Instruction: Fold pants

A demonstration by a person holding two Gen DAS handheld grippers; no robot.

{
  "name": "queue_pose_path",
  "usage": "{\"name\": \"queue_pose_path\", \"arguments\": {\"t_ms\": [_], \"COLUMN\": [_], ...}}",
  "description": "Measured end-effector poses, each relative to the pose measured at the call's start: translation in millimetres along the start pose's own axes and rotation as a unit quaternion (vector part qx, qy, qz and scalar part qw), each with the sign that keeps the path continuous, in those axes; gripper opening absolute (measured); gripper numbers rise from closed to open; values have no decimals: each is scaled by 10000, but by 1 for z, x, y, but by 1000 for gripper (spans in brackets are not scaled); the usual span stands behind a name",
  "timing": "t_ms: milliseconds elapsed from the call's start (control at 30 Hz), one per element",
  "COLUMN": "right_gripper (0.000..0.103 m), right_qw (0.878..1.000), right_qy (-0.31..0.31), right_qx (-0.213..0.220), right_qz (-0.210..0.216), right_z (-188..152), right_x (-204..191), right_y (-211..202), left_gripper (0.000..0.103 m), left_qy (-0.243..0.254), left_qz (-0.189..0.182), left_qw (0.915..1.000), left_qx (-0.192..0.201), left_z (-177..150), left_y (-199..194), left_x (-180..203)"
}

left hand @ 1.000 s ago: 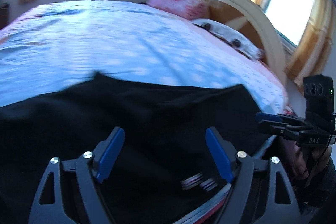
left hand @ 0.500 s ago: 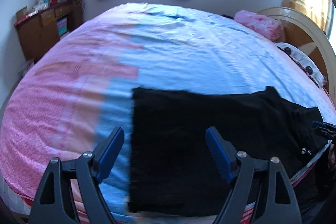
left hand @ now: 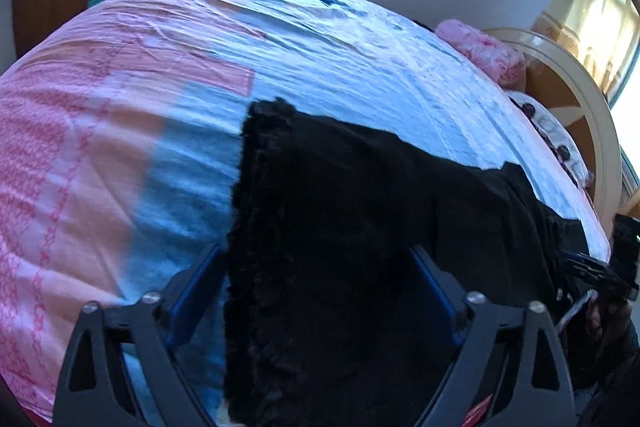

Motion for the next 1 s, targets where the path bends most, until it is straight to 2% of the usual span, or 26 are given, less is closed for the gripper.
{"name": "queue_pose_path", "arguments": {"t_ms": [100, 167, 200, 233, 267, 400, 467, 567, 733, 867, 1000], "right_gripper": [55, 55, 55, 55, 55, 55, 55, 55, 55, 55, 55], "right_qw": [9998, 9999, 9999, 9999, 9999, 9997, 9997, 9996, 9987, 9965, 9919], "right_qy": [194, 143, 134, 135, 143, 209, 219, 224, 371, 562, 920], "right_qx": [-5, 18, 29, 36, 50, 94, 109, 131, 303, 603, 871], "right_qz": [88, 42, 28, 24, 25, 52, 58, 93, 145, 100, -37], "right_z": [-1, -1, -2, -2, -3, -4, -3, -4, -2, 3, 5], "right_x": [6, 4, 3, 3, 3, 4, 4, 4, 10, 21, 41], "right_y": [3, 2, 2, 2, 2, 2, 2, -2, -11, -28, -48], "left_gripper": [95, 79, 72, 52, 46, 38, 27, 22, 19, 19, 19], "left_qy": [257, 328, 309, 256, 176, 201, 81, -23, -45, 144, 360], "left_qz": [113, 246, 151, -53, -165, -156, -208, -465, -1075, -1423, -1730], "left_qw": [9995, 9990, 9993, 9996, 9996, 9997, 9997, 9982, 9910, 9859, 9810], "left_qx": [-136, -152, -128, -113, -111, -24, 62, 389, 795, 866, 802], "left_z": [0, 0, 0, 0, 0, -2, 0, 3, 8, 15, 27], "left_y": [3, 0, -3, -6, -8, -9, -13, -31, -63, -73, -67], "left_x": [5, 4, 3, 4, 4, 8, 8, 20, 59, 101, 152]}}
Point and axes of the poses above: each gripper's, at about its wrist camera, not at the fingertips, and y roughly the way its jaws point, x to its right, z to its top, the point moved 5 cm from there along y, roughly the way its jaws point, and after that the axes turned 7 degrees about -z, right-handed, at the moved point
